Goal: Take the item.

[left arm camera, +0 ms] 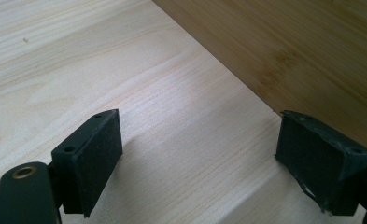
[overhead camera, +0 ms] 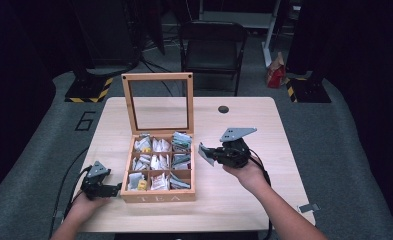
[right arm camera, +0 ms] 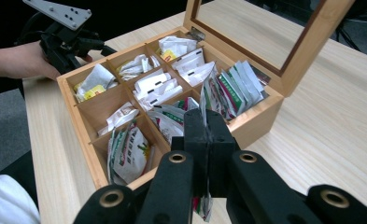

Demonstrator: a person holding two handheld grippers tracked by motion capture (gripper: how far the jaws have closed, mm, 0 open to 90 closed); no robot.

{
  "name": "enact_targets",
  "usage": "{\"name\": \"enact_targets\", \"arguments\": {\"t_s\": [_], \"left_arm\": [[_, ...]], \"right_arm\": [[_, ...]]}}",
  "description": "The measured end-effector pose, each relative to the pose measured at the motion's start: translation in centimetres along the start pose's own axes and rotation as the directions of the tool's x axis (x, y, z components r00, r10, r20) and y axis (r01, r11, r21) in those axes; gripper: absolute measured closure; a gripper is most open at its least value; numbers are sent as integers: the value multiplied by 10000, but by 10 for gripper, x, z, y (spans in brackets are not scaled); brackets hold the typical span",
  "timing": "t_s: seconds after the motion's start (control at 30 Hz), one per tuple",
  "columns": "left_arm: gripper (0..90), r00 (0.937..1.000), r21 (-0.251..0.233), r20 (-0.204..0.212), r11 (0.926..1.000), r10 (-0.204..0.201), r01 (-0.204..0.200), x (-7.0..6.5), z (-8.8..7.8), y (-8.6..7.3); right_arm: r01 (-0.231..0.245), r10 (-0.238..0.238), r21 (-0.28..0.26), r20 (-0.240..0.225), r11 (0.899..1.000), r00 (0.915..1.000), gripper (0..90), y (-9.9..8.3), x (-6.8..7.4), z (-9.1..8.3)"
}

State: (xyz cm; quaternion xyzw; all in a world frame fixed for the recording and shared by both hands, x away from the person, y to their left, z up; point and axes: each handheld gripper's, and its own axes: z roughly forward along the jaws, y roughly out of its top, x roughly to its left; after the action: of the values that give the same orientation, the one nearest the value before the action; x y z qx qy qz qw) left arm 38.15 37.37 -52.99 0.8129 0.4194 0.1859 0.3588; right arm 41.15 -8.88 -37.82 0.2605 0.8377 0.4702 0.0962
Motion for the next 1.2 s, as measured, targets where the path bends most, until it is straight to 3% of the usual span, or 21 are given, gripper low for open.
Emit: {"name": "enact_targets", "arguments": {"t_s": [1.2], "left_arm": [[139, 10000, 6, -28, 10000, 34, -34, 0, 0, 0]], "right_arm": [[-647, 648, -47, 1297, 9979, 9894, 898, -33, -40, -29]]}}
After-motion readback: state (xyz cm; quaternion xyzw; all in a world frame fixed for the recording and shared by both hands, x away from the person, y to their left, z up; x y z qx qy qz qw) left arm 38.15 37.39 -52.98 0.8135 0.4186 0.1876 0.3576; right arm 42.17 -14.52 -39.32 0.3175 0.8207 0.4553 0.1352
